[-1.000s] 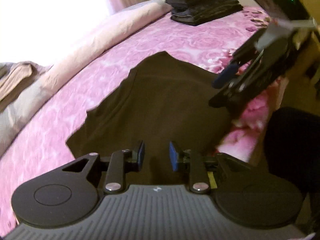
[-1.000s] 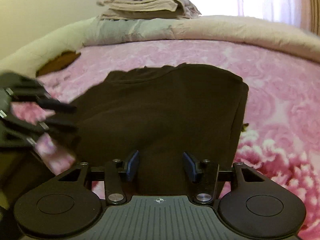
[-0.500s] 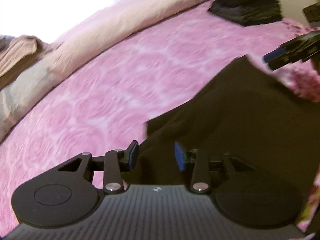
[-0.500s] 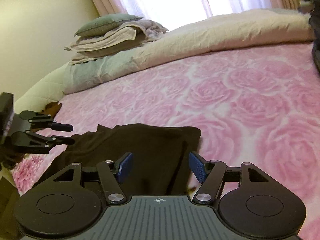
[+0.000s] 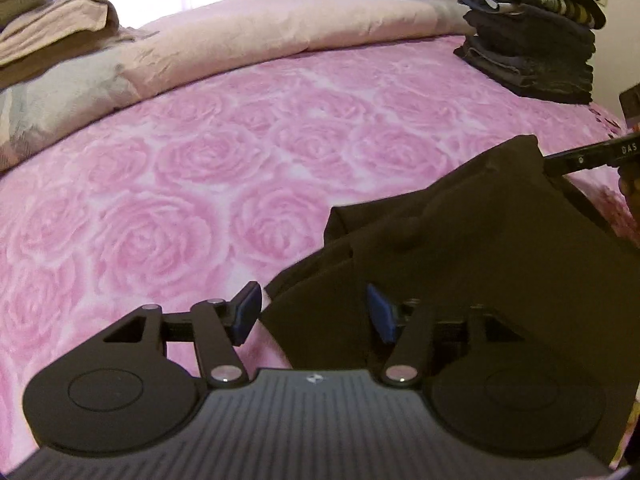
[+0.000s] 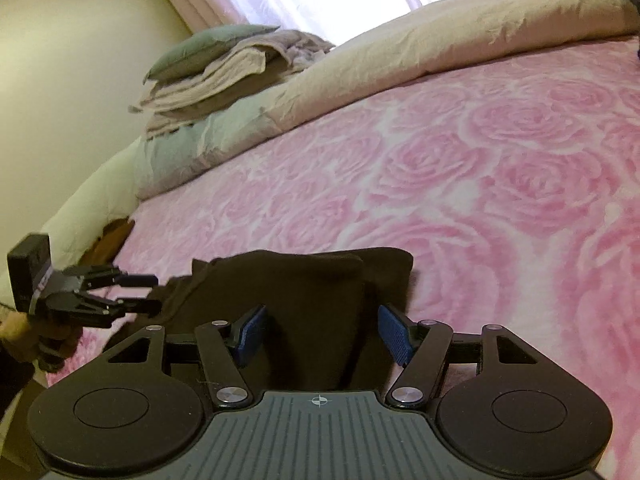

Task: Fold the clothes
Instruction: 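Move both open grippers over the laid t-shirt and align them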

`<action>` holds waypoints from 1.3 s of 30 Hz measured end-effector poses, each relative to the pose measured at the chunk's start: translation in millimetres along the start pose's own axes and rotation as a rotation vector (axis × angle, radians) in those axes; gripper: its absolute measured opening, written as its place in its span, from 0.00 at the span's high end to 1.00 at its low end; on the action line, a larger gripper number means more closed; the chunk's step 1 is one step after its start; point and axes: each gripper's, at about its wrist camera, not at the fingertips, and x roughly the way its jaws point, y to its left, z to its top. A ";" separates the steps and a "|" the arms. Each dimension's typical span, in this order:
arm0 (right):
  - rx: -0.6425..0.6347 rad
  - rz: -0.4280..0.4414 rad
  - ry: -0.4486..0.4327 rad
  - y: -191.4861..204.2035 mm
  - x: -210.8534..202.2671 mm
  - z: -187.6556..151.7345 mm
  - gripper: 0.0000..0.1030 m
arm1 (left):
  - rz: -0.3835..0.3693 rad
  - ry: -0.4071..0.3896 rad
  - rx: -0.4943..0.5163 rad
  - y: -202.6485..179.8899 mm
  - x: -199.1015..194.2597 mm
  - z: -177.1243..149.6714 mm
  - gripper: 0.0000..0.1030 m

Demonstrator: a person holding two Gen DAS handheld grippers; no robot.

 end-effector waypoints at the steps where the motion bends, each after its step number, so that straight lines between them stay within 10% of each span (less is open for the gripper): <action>1: 0.007 0.003 -0.007 -0.5 -0.2 -0.1 0.37 | -0.002 -0.004 0.000 -1.4 -0.5 -0.6 0.48; 6: 0.029 0.003 -0.035 0.4 -0.6 0.7 0.69 | -0.015 -0.022 0.006 -9.8 -3.5 -3.0 0.85; 9: 0.034 -0.012 -0.042 1.8 0.3 1.8 0.96 | -0.003 -0.029 0.029 -17.2 -6.1 -5.7 0.91; 18: -0.085 -0.074 -0.161 24.6 -40.1 13.4 0.99 | 0.024 -0.198 0.009 -14.2 -43.7 7.7 0.93; 28: -0.028 -0.152 -0.034 -11.4 11.2 11.5 0.98 | 0.042 -0.053 -0.027 4.3 16.4 5.6 0.83; 31: -0.019 -0.193 -0.064 -14.1 -0.9 10.9 0.93 | 0.089 -0.055 -0.028 7.5 4.1 6.2 0.70; 33: -0.038 -0.270 -0.109 -7.8 -17.1 10.8 0.33 | 0.119 -0.055 -0.008 5.3 -7.8 9.0 0.70; 39: -0.073 -0.175 -0.181 18.6 -49.8 12.6 0.31 | 0.066 -0.102 0.115 -43.3 -37.9 37.3 0.76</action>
